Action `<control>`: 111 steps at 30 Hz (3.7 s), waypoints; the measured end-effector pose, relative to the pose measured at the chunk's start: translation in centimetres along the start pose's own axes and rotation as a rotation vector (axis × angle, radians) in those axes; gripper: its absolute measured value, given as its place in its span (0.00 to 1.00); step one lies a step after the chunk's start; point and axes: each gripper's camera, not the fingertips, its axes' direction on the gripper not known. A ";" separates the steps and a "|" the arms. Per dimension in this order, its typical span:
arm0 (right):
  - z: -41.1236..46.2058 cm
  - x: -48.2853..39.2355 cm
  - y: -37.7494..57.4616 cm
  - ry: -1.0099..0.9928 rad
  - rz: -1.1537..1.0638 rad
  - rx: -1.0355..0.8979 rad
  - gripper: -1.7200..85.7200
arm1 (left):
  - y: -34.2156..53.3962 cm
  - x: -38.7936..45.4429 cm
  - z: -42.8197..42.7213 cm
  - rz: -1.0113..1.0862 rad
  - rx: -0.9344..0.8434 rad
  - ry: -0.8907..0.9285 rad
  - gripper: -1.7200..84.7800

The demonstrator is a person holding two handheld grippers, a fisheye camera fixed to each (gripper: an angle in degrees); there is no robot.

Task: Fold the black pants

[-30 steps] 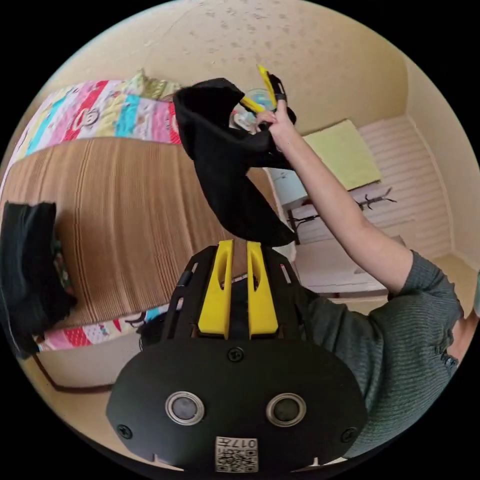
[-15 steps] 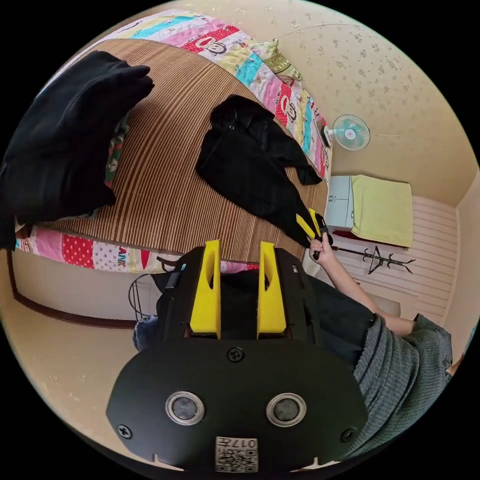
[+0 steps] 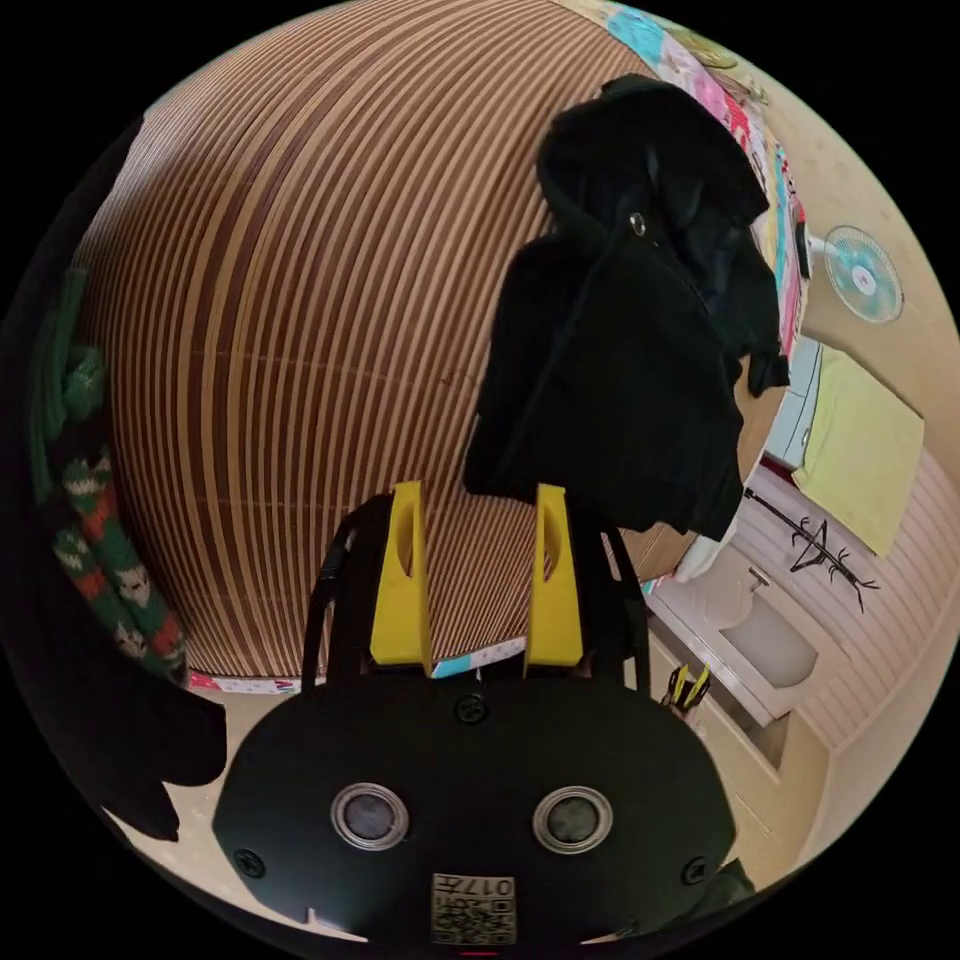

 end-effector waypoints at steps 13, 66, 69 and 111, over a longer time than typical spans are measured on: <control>-6.1 9.7 4.9 -0.053 0.257 0.229 0.08 | 9.1 -3.0 -10.0 0.257 -0.059 0.031 0.01; 7.2 -2.8 -20.1 0.748 -0.181 0.081 0.13 | 19.1 -5.2 -13.8 0.112 0.117 -0.135 0.19; 3.1 -1.7 -21.2 0.740 -0.098 0.078 0.14 | 19.5 -3.9 -13.1 0.057 0.139 -0.091 0.21; 16.1 -27.3 -31.1 0.767 -0.360 -0.454 0.18 | 34.1 7.6 -0.3 -0.049 0.371 -0.352 0.08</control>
